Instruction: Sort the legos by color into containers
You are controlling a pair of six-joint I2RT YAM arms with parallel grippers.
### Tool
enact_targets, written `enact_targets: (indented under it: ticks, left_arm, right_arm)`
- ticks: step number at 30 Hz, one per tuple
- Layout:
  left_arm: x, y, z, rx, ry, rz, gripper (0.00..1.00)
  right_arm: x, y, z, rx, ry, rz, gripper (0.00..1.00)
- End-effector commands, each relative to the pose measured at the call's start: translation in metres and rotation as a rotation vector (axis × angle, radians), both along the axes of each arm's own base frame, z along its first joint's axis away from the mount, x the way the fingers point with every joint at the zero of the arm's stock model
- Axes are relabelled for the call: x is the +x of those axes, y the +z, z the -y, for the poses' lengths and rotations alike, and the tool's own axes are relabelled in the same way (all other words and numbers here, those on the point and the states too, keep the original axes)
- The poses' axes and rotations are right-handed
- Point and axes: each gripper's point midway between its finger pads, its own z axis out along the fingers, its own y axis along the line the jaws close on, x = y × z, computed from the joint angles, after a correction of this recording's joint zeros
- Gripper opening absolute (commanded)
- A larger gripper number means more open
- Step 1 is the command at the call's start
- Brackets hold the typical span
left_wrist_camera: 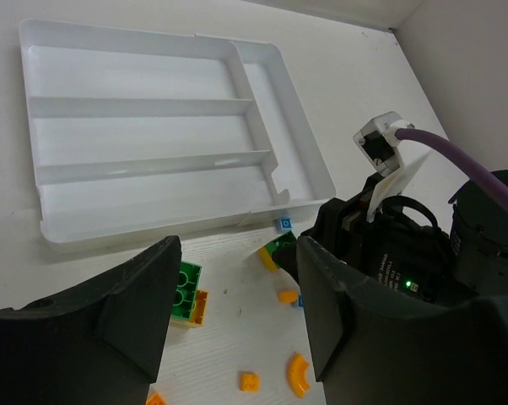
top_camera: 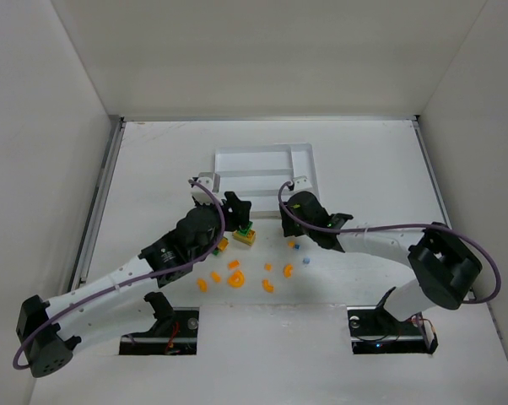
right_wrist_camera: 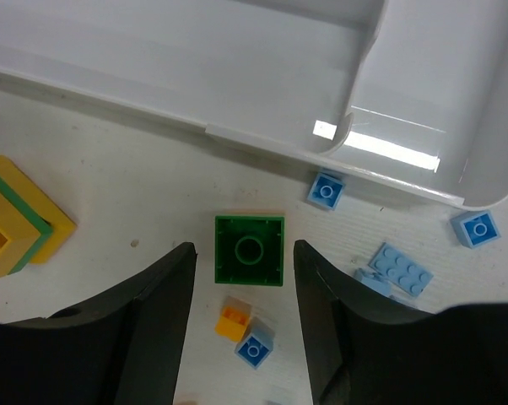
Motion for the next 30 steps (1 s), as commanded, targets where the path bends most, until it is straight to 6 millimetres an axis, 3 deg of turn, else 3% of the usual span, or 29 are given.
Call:
enact_targets:
  ticks: [1, 5, 9, 12, 15, 19, 25, 30]
  left_arm:
    - [0.003, 0.013, 0.0, -0.054, 0.011, 0.033, 0.54]
    - [0.007, 0.011, -0.001, -0.058, 0.022, 0.027, 0.54]
    - [0.004, 0.009, -0.002, -0.075, 0.019, 0.028, 0.54]
    - [0.006, 0.01, -0.004, -0.078, 0.03, 0.023, 0.54]
    - [0.004, 0.01, -0.005, -0.1, 0.028, 0.026, 0.54]
    - [0.003, 0.02, -0.005, -0.166, 0.017, 0.024, 0.55]
    - [0.003, 0.044, 0.009, -0.432, -0.04, -0.005, 0.56]
    - [0.002, 0.054, 0.02, -0.637, -0.092, -0.051, 0.56]
  right_arm:
    - [0.006, 0.012, -0.012, 0.015, 0.009, 0.018, 0.56]
    - [0.007, 0.006, -0.013, 0.004, 0.006, 0.006, 0.55]
    - [0.008, 0.003, -0.012, -0.007, 0.0, 0.002, 0.43]
    - [0.01, 0.003, -0.01, 0.003, -0.019, -0.001, 0.28]
    - [0.01, 0.016, -0.01, 0.043, -0.023, 0.025, 0.24]
    - [0.014, 0.063, -0.015, 0.256, -0.025, 0.092, 0.22]
    - [0.01, 0.16, -0.033, 0.678, 0.054, 0.153, 0.24]
    - [0.014, 0.204, -0.046, 0.952, 0.111, 0.123, 0.24]
